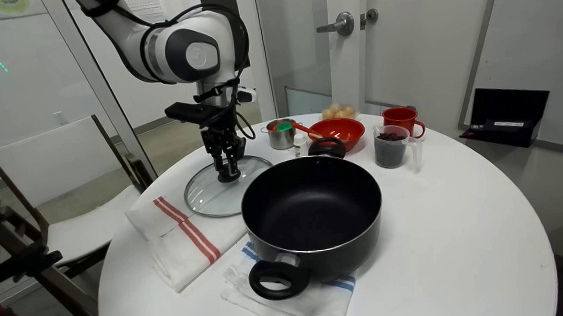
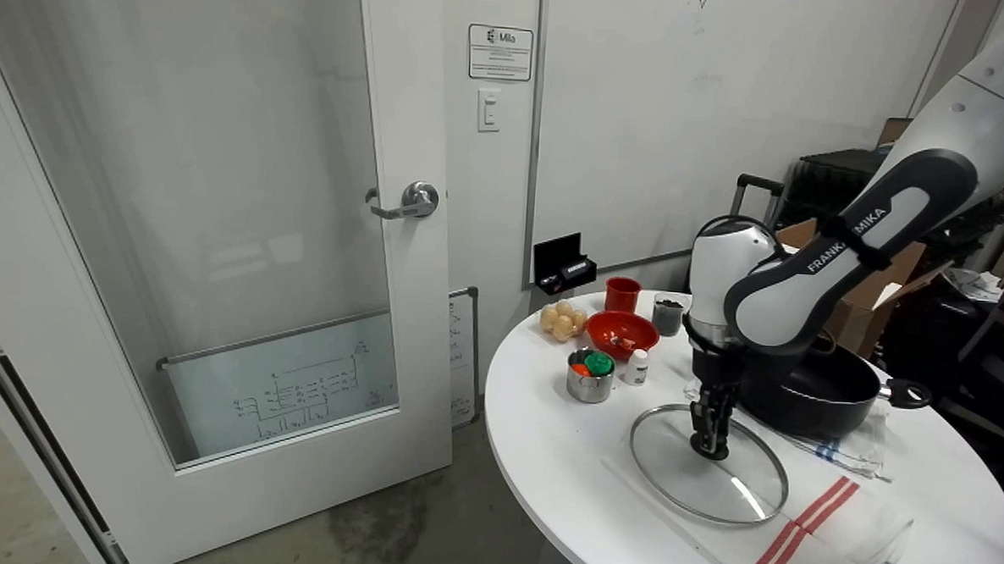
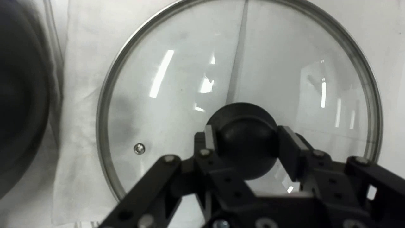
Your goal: Remove the lid from the pot
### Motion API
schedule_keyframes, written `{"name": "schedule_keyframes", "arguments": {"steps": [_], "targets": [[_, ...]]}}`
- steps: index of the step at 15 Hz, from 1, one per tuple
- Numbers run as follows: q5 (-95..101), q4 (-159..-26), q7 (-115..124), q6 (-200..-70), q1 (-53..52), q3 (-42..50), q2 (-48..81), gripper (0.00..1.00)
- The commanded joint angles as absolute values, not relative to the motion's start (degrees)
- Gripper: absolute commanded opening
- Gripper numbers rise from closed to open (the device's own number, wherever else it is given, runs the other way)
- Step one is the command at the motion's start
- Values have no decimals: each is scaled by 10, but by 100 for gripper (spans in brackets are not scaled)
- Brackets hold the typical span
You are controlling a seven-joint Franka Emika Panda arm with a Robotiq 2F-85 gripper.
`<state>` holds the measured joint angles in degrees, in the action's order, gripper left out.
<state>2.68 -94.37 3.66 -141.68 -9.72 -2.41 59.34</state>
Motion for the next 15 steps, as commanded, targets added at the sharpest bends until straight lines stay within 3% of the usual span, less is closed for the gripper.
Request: {"name": "schedule_keyframes", "arguments": {"steps": [1, 8, 9, 11, 13, 15], "targets": [[29, -923, 52, -1426, -105, -17, 603, 25], [34, -939, 53, -1431, -109, -12, 599, 25], [34, -941, 53, -1431, -110, -12, 599, 75], [34, -945, 54, -1432, -110, -11, 597, 82], [33, -952, 54, -1434, -109, -10, 590, 96], [32, -960, 54, -1438, -109, -11, 579, 100]]}}
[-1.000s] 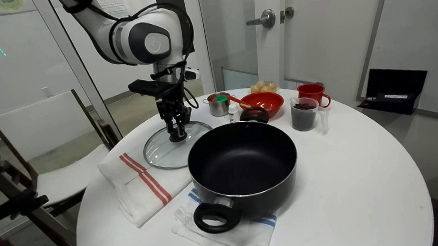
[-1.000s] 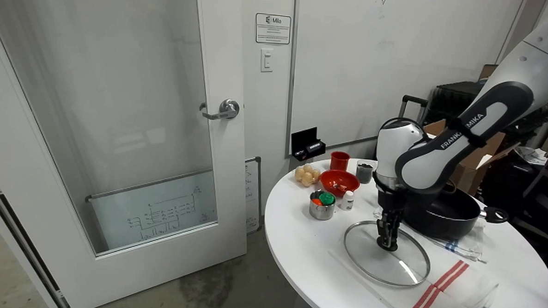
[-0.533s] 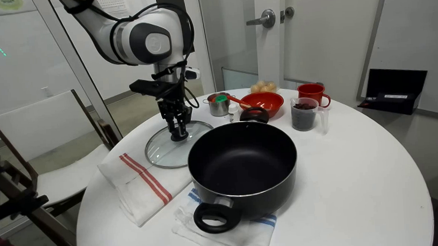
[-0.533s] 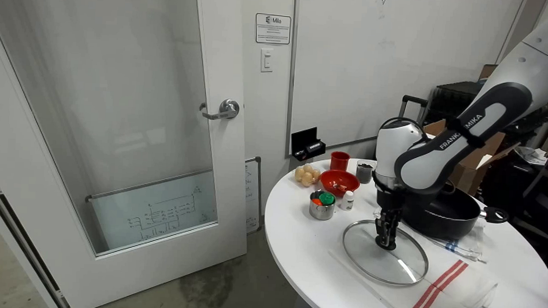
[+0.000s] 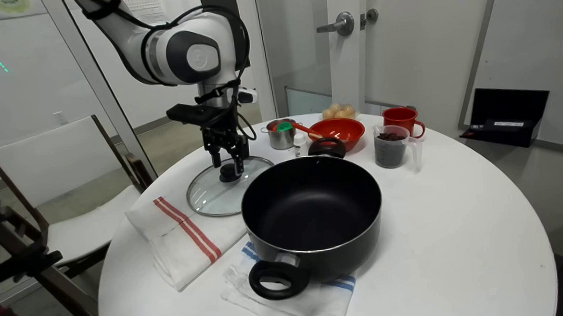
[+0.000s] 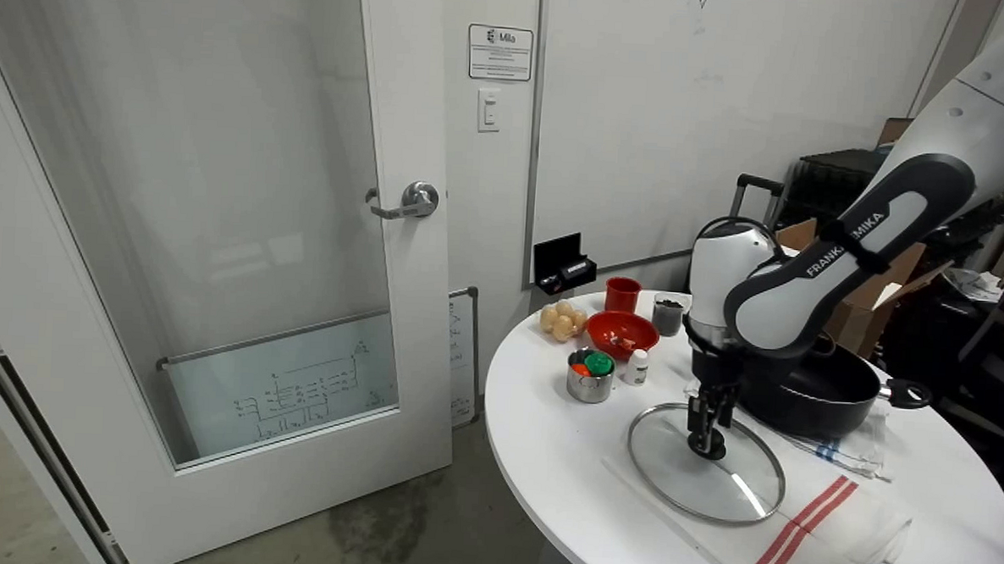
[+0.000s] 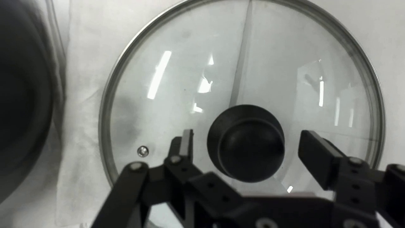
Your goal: Remove the lid from the pot
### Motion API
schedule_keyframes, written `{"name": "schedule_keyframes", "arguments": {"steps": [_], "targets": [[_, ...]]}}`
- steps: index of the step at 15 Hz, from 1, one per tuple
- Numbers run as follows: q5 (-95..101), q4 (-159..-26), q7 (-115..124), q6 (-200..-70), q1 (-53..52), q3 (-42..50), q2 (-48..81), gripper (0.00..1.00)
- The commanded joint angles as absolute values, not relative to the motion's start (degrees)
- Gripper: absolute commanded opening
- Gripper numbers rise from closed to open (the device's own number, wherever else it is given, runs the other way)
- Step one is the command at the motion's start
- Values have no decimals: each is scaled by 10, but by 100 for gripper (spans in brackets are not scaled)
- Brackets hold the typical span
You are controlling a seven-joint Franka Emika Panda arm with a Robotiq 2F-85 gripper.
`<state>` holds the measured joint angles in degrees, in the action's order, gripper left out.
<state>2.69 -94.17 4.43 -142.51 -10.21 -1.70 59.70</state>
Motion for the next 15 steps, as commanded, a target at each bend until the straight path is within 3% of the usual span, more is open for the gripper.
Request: {"name": "schedule_keyframes", "arguments": {"steps": [1, 15], "targets": [[32, -965, 55, -1442, -109, -11, 572, 100], [29, -1092, 53, -1472, -109, -25, 405, 100]]}}
